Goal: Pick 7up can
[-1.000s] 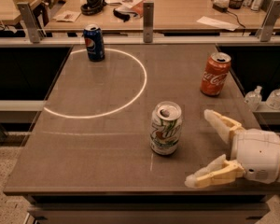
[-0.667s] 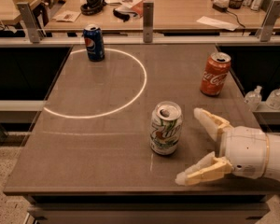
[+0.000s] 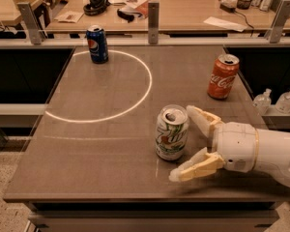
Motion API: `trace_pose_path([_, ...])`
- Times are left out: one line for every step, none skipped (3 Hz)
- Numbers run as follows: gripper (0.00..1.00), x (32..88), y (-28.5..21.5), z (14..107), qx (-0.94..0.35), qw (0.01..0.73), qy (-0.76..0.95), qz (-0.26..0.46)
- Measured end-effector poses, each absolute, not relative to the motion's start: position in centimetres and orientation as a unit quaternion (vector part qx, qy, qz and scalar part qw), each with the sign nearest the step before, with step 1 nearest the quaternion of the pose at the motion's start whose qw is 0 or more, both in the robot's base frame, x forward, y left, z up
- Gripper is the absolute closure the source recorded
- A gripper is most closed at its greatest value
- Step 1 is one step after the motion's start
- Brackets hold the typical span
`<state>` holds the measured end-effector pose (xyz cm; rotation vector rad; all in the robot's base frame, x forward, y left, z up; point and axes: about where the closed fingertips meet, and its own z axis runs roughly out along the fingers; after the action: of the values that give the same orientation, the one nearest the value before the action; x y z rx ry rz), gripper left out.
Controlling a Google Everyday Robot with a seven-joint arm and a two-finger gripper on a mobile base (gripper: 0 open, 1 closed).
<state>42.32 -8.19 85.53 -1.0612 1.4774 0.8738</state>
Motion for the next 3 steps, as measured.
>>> trace_pose_path([0.00, 43.3, -7.4, 86.3, -0.451, 0.534, 0.613, 0.368])
trace_pose_path([0.16, 43.8, -6.6, 87.2, -0.456, 0.534, 0.608, 0.371])
trace_pose_path([0.41, 44.0, -6.1, 87.8, -0.460, 0.530, 0.606, 0.376])
